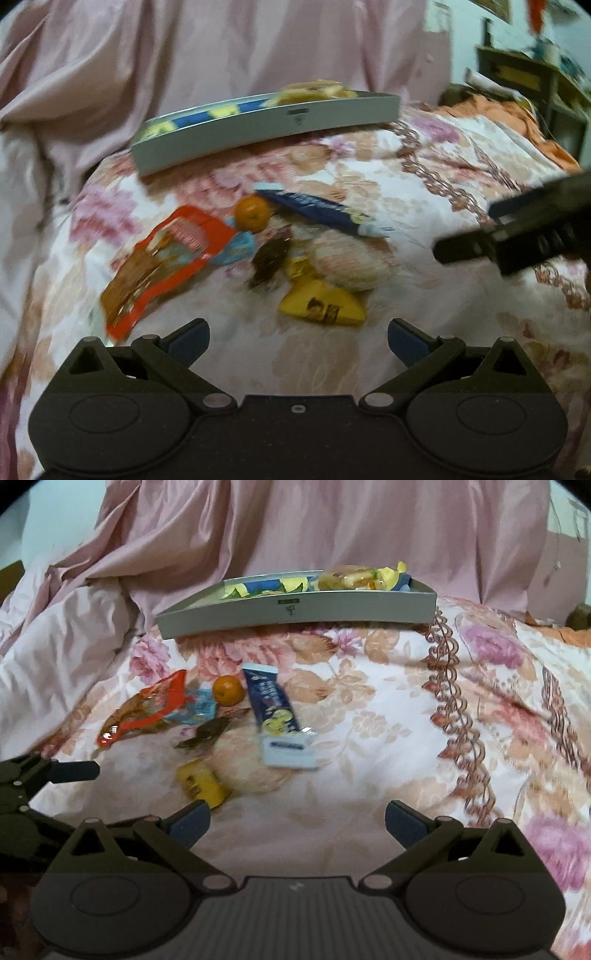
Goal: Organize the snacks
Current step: 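Grasp the blue Ca sachet with the right tool while the left tool lowers to the gold snack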
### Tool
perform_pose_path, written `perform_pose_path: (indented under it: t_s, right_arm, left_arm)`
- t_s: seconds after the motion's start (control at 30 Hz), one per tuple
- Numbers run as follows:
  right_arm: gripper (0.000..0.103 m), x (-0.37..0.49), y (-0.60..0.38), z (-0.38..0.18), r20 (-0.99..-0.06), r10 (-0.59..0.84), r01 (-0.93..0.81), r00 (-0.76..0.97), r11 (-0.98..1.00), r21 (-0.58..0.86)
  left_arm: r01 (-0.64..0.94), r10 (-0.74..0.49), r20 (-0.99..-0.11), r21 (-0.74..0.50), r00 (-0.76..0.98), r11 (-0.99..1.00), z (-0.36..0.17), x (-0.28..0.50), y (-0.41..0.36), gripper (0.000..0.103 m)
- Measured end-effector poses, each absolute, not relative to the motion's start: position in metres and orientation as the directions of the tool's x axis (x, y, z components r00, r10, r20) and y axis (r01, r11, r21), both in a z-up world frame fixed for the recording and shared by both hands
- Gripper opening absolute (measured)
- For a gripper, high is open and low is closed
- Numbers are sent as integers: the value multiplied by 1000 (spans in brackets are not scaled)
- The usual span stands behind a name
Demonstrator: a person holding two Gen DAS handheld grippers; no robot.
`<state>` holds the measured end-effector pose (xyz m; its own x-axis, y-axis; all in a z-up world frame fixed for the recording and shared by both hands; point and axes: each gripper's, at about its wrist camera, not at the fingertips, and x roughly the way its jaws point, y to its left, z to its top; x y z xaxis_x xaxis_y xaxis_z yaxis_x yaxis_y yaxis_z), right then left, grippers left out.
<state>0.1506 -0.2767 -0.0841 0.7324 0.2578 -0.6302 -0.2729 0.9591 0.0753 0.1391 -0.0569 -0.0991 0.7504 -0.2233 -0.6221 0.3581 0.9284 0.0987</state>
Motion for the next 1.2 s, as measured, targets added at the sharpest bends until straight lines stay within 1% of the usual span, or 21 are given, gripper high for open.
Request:
perform_pose_path:
  t_s: [0.1,0.23,0.3,0.37,0.47,0.57,0.63,0.7,0.73,0.83,0.9,0.93,0.97,1.03,1.1,1.2]
  right_arm:
    - [103,167,-286,-83,-619,265,-293,739,954,59]
    - [103,191,-292,-84,-582,325,-332,745,938,99]
    - [103,201,-291,-84,-562,338,-322,755,938,131]
    - [103,211,-287,-85,-535,385,-357,752,920,160]
    - [101,224,-274,-90,-510,430,-422,745,896,138]
    - [93,239,-264,-97,-505,469,-456,725,876,160]
    - [91,251,-260,-103,-518,486,-456,704,868,194]
    - [84,259,-258,-109,-526,497,-453,690,863,221]
    - [83,263,-257,-112,-534,498,-450,683,863,229]
    - [70,272,-254,-118,-557,501,-449,662,860,240]
    - [59,274,-253,-120,-566,502,-447,655,860,246]
    - [56,275,-253,-120,-568,503,-445,652,860,250]
    - [50,275,-253,-119,-570,503,-444,649,859,253]
    - [47,276,-255,-116,-584,497,-433,642,863,259]
    - [39,277,-258,-112,-594,498,-424,631,863,273]
    - [38,277,-264,-109,-607,486,-405,629,871,278]
  left_arm:
    - [390,-239,-630,111,739,914,-103,152,-65,102]
    - [455,-296,-659,79,691,887,-110,171,-72,102]
    - [484,-320,-673,66,667,872,-114,180,-76,99]
    - [501,-333,-684,54,649,864,-116,187,-78,97]
    - [521,-352,-695,38,627,853,-120,197,-79,93]
    - [535,-364,-699,31,615,844,-122,203,-80,92]
    - [542,-369,-700,30,611,840,-123,207,-80,91]
    - [540,-367,-704,29,608,841,-123,210,-80,90]
    - [537,-361,-706,32,609,843,-124,212,-81,89]
    - [528,-337,-712,55,615,847,-124,213,-85,89]
    - [517,-326,-712,61,622,854,-125,213,-87,88]
    - [510,-323,-711,59,625,858,-124,213,-87,86]
    - [504,-322,-711,53,625,862,-124,213,-87,82]
    - [495,-324,-711,40,624,868,-124,211,-86,76]
    - [484,-305,-711,57,634,873,-123,210,-87,72]
    - [455,-269,-717,75,643,887,-122,208,-93,65]
